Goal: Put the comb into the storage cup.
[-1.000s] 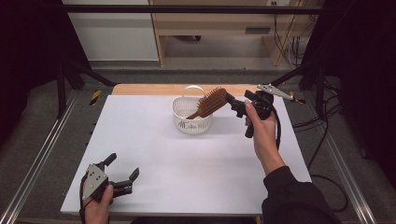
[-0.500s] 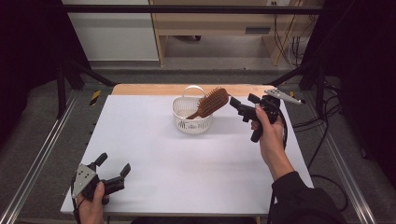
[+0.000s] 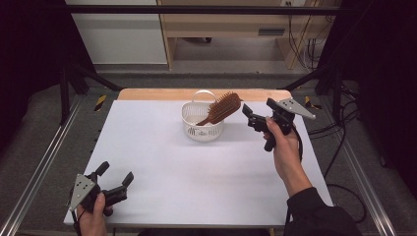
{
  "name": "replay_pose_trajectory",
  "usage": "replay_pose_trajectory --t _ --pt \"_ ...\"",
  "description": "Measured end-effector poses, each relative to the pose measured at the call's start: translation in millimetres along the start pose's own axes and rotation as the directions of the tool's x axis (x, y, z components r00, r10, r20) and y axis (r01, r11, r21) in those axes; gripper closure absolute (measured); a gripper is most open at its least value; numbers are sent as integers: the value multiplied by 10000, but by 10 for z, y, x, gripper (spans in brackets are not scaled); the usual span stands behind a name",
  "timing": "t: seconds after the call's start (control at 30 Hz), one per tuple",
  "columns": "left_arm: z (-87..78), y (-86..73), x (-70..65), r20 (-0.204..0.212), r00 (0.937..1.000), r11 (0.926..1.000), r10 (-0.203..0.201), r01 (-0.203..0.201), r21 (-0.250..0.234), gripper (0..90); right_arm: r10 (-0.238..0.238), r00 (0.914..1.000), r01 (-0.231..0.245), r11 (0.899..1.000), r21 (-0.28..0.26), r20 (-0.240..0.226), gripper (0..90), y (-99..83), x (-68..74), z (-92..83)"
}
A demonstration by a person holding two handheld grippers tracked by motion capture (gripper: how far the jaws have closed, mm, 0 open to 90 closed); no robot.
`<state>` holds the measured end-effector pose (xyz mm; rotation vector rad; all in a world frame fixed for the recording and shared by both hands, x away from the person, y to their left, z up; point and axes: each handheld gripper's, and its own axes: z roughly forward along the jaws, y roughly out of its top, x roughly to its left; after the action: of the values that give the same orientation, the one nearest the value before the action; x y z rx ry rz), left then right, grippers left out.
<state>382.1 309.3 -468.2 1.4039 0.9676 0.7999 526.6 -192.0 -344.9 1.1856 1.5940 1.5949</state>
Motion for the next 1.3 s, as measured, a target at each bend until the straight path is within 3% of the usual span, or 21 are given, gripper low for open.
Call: replay_pose_trajectory --t 0.2,0.47,0.87,1.3 --pt "-7 6 -18 75 9999 9999 106 -106 25 28 -304 9995 303 9992 -271 -29 58 7 44 -94" --pt "-42 8 51 -146 9994 9994 -301 299 -150 28 -1345 9907 1354 9891 -573 183 60 -43 6 -167" --pt "-28 -3 34 -73 9997 9997 -241 241 2 28 -1120 9928 1146 9914 -629 426 58 -126 -144 -313" --pt "-2 -12 -8 -16 9998 9996 194 -193 196 28 -835 9943 877 9941 -643 665 50 -295 -324 -481"
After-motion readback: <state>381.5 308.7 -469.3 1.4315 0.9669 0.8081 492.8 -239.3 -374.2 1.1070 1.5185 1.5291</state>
